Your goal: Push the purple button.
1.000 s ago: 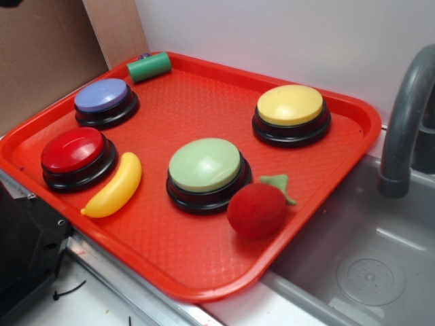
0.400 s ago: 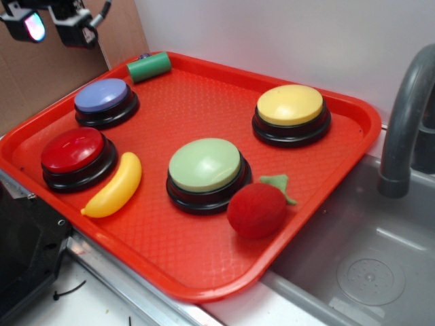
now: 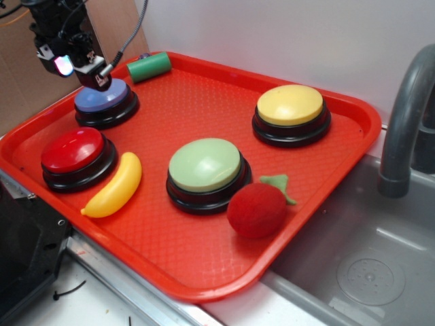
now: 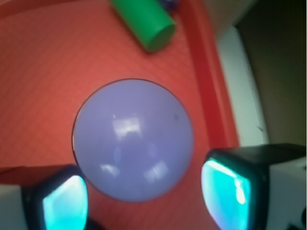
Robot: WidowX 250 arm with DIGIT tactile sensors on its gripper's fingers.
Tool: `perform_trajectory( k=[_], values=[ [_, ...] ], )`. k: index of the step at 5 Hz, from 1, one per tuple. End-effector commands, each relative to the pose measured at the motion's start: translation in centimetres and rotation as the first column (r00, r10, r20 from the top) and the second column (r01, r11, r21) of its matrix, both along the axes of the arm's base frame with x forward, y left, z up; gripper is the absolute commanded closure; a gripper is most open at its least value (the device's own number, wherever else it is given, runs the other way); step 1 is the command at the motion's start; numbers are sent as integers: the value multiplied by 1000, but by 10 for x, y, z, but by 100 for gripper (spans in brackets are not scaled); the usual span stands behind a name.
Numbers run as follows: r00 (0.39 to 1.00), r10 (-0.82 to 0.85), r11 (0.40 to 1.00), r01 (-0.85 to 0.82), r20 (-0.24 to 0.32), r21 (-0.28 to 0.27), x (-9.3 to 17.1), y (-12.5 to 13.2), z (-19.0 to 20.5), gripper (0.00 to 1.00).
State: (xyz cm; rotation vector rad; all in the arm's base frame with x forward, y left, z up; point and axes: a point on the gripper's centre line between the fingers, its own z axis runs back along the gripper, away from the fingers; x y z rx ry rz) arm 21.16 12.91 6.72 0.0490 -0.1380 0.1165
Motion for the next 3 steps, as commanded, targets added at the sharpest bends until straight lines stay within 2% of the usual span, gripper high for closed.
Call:
perform_trajectory(
  k=[1,2,3],
  values=[
    [994,-30,999,32,-102,13,20,13,-27,0],
    [987,-29,999,35,-160,34,22,8,-42,0],
    [987,-26,999,32,-159,35,20,4,-33,0]
  ],
)
